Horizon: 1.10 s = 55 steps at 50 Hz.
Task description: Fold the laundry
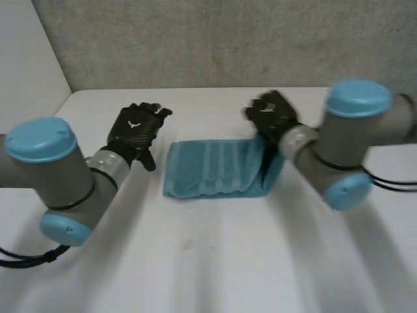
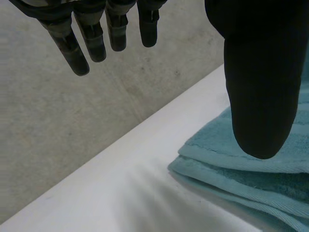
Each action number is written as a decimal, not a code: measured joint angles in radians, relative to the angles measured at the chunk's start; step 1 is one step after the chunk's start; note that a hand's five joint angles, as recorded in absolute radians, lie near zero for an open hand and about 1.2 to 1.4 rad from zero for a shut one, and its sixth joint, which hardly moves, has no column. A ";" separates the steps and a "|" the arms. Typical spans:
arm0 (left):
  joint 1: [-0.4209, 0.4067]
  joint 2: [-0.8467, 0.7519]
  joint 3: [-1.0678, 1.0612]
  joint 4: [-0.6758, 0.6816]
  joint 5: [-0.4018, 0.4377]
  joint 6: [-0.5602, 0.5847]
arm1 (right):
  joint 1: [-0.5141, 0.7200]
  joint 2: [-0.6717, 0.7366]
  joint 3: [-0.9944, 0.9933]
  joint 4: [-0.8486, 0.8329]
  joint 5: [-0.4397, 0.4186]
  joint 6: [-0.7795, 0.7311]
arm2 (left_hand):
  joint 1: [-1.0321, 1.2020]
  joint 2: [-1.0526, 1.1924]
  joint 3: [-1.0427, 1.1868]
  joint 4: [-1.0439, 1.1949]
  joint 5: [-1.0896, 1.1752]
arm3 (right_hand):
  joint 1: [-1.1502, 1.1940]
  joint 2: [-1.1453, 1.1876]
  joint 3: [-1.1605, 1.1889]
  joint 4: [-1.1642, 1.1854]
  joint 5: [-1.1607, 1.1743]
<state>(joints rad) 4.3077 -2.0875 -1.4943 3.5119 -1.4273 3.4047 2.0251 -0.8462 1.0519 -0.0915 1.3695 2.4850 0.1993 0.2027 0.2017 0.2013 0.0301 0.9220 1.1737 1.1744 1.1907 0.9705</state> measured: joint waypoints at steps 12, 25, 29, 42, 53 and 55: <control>0.072 0.140 -0.126 0.002 0.001 -0.006 | 0.329 0.300 -0.336 0.203 -0.133 -0.251 | 0.000 0.000 0.000 0.000 0.000 | 0.000 0.000 0.011 0.000 0.005; 0.129 0.145 -0.109 0.005 0.004 -0.009 | 0.349 0.312 -0.393 0.172 0.042 -0.130 | 0.000 -0.001 0.000 0.000 -0.003 | -0.722 -0.958 -0.963 -0.965 -0.893; 0.124 0.137 -0.068 0.007 0.004 -0.022 | 0.328 0.180 -0.320 0.163 0.084 0.072 | 0.000 0.000 0.000 0.000 -0.002 | -0.722 -0.958 -0.963 -0.965 -0.903; -0.042 0.025 0.170 -0.068 0.013 -0.217 | 0.114 -0.120 -0.035 0.176 0.048 0.632 | 0.016 0.012 0.012 0.014 0.000 | -0.722 -0.958 -0.963 -0.965 -0.903; -0.214 -0.156 0.333 -0.135 0.039 -0.318 | -0.056 -0.139 0.039 0.238 0.028 0.780 | 0.024 0.021 0.021 0.023 0.021 | -0.722 -0.958 -0.963 -0.965 -0.903; -0.224 -0.182 0.346 -0.135 0.038 -0.324 | -0.069 -0.135 0.039 0.240 0.028 0.779 | 0.026 0.023 0.024 0.025 0.022 | -0.722 -0.958 -0.963 -0.965 -0.903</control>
<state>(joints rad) 4.0835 -2.2700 -1.1479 3.3765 -1.3896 3.0810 1.9557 -0.9809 1.0913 0.1485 1.3973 3.2638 0.2255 0.2257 0.2257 0.2259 0.0521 0.2000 0.2152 0.2112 0.2255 0.0673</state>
